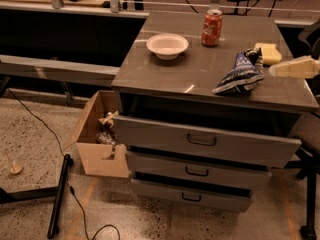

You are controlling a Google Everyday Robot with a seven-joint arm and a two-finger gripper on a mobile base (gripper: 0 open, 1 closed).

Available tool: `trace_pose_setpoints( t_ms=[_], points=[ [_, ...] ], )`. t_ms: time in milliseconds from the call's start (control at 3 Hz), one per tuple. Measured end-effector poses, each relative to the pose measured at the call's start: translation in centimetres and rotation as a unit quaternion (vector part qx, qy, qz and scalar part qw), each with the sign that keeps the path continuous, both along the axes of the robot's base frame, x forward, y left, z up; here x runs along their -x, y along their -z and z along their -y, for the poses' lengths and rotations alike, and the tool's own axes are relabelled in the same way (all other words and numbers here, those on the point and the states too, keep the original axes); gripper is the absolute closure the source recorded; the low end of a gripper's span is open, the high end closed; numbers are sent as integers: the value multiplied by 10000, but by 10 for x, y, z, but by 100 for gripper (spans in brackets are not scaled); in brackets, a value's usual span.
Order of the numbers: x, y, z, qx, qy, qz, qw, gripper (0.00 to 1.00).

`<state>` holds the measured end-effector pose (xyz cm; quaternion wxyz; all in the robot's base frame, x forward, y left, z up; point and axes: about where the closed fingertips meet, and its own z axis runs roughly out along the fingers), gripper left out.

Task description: Place sponge into paper bowl

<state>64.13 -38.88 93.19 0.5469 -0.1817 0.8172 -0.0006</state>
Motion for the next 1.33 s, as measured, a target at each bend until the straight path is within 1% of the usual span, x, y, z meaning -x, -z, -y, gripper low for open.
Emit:
trace_pose_setpoints(
  t_ms=[333,667,1333],
  points=[
    [-37,10,0,-5,233,271,9994,0],
    [-65,14,4,39,354,467,9983,0],
    [-102,19,33,323,705,753,9941,0]
  ],
)
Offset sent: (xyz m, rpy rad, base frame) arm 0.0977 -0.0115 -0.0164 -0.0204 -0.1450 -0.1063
